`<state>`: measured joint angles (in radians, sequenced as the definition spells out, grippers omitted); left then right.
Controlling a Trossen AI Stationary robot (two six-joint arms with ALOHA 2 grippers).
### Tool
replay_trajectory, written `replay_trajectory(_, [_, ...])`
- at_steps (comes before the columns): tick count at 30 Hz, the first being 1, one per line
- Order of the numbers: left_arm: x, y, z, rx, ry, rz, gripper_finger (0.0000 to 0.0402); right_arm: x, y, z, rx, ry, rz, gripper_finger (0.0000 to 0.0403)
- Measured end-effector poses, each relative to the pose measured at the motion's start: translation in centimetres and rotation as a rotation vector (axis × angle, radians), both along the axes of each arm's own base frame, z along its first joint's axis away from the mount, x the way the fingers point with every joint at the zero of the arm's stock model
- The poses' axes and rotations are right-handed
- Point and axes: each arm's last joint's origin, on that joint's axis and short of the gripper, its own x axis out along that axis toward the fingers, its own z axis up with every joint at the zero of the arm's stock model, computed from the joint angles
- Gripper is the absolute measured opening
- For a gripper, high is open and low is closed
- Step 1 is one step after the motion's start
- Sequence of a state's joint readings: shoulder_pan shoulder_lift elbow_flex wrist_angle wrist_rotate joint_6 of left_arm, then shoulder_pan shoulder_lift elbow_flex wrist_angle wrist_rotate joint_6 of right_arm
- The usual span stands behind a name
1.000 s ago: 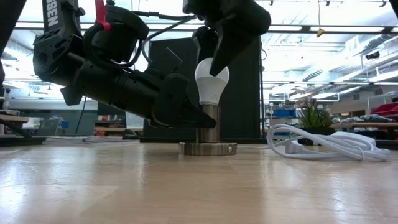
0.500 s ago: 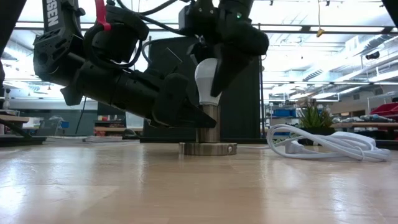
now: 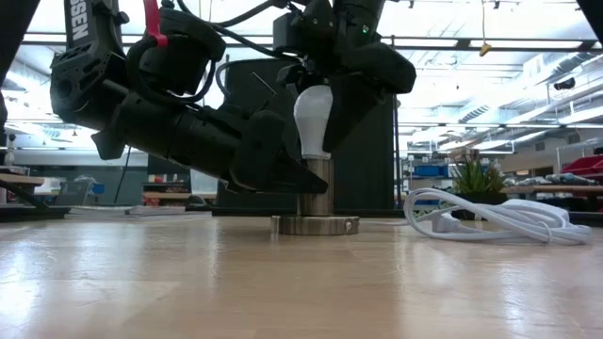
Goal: Screw lightbulb
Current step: Insert the white lightbulb into the desk lamp
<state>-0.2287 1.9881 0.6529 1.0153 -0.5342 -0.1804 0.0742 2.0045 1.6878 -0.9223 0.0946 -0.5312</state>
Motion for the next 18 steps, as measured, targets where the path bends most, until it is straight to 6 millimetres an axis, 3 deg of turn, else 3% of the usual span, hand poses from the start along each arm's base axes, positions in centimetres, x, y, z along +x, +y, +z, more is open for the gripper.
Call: replay_trajectory(18, [0.0, -0.01, 0.02, -0.013, -0.007, 0.003, 0.0186, 0.17, 0.07, -0.11, 0.15, -0.034, -0.383, 0.0268])
